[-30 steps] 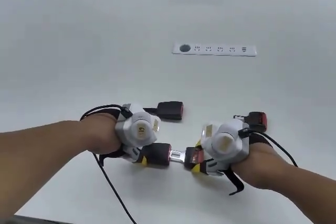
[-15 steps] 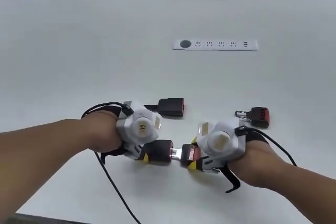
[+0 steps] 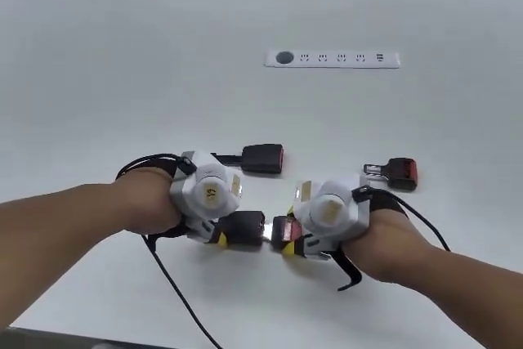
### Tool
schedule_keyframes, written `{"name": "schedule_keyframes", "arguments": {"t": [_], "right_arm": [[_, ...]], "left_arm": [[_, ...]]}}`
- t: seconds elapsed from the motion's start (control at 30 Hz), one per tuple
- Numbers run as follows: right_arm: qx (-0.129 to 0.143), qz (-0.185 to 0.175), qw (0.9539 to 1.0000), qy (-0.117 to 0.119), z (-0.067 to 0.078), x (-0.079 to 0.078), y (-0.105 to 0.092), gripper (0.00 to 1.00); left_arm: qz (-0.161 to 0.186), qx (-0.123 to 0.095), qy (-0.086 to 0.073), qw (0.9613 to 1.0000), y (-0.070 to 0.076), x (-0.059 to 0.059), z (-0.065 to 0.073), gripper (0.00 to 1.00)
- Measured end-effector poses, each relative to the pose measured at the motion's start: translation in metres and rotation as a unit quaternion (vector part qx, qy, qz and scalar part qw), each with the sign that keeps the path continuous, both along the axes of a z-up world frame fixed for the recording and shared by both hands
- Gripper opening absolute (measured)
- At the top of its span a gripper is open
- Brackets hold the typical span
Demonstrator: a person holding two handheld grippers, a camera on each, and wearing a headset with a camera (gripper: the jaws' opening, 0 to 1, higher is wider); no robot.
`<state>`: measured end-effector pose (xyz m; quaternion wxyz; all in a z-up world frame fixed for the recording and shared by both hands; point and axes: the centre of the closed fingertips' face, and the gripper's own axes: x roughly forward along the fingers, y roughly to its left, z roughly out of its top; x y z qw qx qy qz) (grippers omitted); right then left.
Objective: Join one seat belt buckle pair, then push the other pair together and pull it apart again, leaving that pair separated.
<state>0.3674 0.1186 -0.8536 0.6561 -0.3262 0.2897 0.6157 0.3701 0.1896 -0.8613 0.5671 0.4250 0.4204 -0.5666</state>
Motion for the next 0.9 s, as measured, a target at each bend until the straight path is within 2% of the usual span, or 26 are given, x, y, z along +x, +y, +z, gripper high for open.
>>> {"name": "schedule_keyframes", "arguments": {"t": [0.13, 0.17, 0.23, 0.47, 0.57, 0.7, 0.9], "right_arm": [[0.001, -0.001, 1.0000, 0.003, -0.0007, 0.0014, 0.0017, 0.30], [0.002, -0.012, 0.9999, -0.003, 0.0004, 0.0047, 0.0018, 0.30], [0.000, -0.005, 1.0000, 0.000, -0.0011, 0.0018, 0.0020, 0.30], [-0.003, -0.007, 1.0000, -0.001, -0.0027, 0.0009, 0.0007, 0.30], [0.004, 0.001, 1.0000, -0.001, -0.0018, -0.0004, -0.0019, 0.31], [0.011, 0.008, 0.9999, 0.002, -0.0010, -0.0009, -0.0041, 0.31], [0.014, 0.005, 0.9999, 0.004, -0.0009, -0.0017, -0.0045, 0.31]], "left_arm": [[-0.002, 0.004, 0.000, 1.0000, -0.0001, -0.0003, 0.0002, 0.30], [-0.003, 0.005, 0.001, 1.0000, -0.0003, -0.0006, 0.0000, 0.30], [0.000, 0.006, -0.001, 1.0000, 0.0029, -0.0005, 0.0018, 0.30], [-0.001, -0.001, 0.000, 1.0000, 0.0020, -0.0005, 0.0009, 0.30], [0.007, -0.004, 0.001, 1.0000, 0.0028, -0.0012, 0.0016, 0.30], [0.002, 0.006, 0.004, 1.0000, 0.0010, -0.0012, 0.0008, 0.30], [0.013, 0.000, 0.007, 0.9999, 0.0006, -0.0011, 0.0007, 0.30]]}}
